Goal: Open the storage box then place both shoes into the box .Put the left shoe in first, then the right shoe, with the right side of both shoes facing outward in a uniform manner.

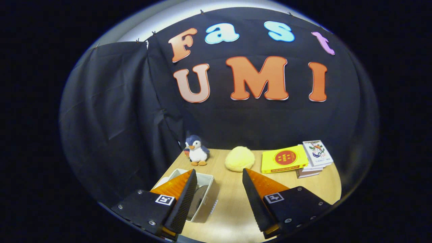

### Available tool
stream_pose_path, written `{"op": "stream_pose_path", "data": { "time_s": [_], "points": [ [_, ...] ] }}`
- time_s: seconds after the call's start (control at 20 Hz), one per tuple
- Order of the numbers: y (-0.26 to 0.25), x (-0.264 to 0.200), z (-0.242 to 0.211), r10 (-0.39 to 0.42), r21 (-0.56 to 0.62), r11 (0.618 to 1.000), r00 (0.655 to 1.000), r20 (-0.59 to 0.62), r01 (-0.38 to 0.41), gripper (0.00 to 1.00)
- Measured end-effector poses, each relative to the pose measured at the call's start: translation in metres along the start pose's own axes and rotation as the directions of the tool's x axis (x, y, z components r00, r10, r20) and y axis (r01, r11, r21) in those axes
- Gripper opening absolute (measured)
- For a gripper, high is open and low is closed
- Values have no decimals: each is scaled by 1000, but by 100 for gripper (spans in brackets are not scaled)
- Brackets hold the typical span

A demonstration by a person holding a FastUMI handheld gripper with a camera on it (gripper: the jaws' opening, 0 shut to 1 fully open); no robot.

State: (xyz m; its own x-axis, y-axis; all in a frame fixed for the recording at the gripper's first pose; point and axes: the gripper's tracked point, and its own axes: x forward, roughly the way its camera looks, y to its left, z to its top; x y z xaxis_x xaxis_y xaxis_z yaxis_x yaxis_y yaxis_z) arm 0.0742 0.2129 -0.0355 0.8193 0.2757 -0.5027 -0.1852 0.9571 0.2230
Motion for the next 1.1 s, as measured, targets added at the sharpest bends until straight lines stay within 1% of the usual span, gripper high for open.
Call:
{"op": "stream_pose_path", "data": {
  "time_s": [0.15, 0.25, 0.4, 0.55, 0.75, 0.85, 0.95, 1.1],
  "points": [
    [-32, -28, 33, -33, -34, 999, 993, 115, 37, 85],
    [-51, -47, 52, -53, -57, 996, 979, 199, 65, 86],
    [-74, -77, 77, -72, -90, 991, 948, 309, 104, 88],
    [-97, -102, 91, -100, -106, 983, 913, 396, 153, 90],
    [-127, -134, 102, -125, -68, 982, 872, 474, 177, 93],
    [-142, -140, 106, -141, -53, 980, 850, 508, 194, 95],
    [-152, -143, 107, -147, -46, 978, 836, 528, 201, 97],
    [-159, -152, 107, -142, -42, 979, 819, 556, 198, 97]
  ]
}}
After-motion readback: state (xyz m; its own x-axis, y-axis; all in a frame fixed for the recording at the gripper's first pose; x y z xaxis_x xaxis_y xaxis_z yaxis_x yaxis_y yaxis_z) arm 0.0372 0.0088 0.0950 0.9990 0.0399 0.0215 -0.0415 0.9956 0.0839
